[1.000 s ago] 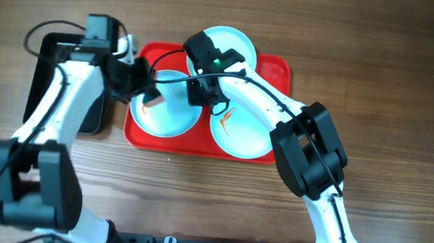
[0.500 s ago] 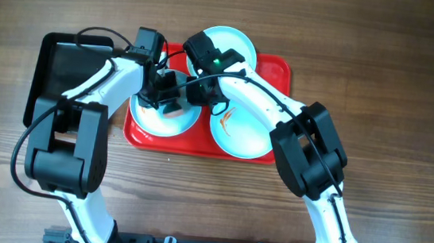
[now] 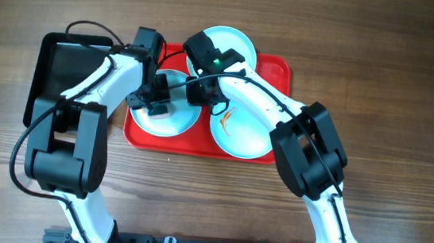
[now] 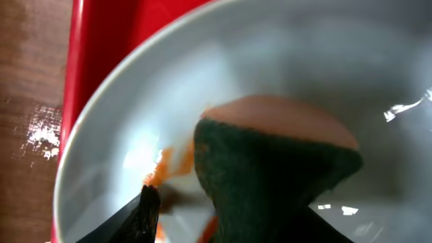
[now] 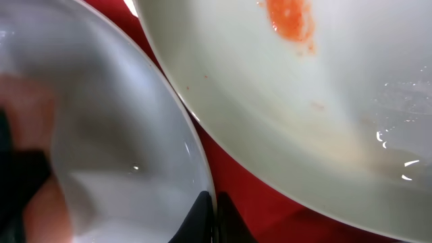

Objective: Clean dirty plates on tray and stack at the side
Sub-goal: 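Scrub the lower-left plate with the sponge while the right gripper holds it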

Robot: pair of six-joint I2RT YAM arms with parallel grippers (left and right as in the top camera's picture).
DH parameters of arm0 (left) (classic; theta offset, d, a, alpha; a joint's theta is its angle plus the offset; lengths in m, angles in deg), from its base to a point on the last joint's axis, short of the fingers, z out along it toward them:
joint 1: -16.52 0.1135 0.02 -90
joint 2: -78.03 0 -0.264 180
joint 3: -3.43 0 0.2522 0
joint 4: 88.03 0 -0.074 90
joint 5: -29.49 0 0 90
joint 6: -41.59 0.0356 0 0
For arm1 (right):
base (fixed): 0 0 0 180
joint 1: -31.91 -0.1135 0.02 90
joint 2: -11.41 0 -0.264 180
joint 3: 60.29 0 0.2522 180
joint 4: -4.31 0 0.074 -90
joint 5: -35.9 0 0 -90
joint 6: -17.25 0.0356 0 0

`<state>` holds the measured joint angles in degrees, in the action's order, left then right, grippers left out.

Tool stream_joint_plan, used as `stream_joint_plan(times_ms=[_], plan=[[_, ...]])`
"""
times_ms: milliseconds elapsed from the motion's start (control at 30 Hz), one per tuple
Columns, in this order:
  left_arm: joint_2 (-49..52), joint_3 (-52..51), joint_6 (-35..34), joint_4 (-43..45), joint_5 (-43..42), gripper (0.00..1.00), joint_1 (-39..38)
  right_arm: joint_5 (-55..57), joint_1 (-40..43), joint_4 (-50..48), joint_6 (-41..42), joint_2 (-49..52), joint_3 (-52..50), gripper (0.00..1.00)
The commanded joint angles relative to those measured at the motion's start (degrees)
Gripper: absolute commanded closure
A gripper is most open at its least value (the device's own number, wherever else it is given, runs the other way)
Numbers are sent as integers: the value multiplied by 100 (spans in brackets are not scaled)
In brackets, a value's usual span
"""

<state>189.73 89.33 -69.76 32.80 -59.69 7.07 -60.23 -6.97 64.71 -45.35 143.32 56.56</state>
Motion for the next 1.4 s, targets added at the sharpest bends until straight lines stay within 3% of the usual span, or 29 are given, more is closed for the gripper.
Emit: stream_joint_plan(times_ms=[0,100,200,233,300,367,600,767,833,967,1200,1367], plan=[[-50,-11,-9,-179,-293,53,28,186,-17,52,-42,105,-111,96],[-94,-11,-9,-184,-619,61,28,186,-17,52,-39,107,-111,96],[-92,-11,15,-177,-612,63,28,186,-17,52,-42,105,-111,96],[-94,-11,15,-168,-612,68,28,186,-17,52,-42,107,-111,96],[-92,-11,13,-157,-614,89,28,186,-17,52,-42,105,-111,96],[-94,-11,11,-186,-616,96,17,186,-17,50,-39,105,-111,96],[-214,-13,11,-343,-621,96,-48,186,-17,46,-39,107,-111,96],[-208,-461,9,195,-750,96,-256,186,-17,31,-42,105,-111,96],[-208,-778,11,568,-560,96,-210,186,-17,35,-42,107,-111,96],[-208,-1176,13,769,780,96,33,186,-17,35,-44,107,-111,96],[-210,-1187,164,876,1598,96,192,186,-17,37,-46,107,-111,96],[-417,-658,162,901,1591,96,103,188,-17,50,-46,107,-111,96]])
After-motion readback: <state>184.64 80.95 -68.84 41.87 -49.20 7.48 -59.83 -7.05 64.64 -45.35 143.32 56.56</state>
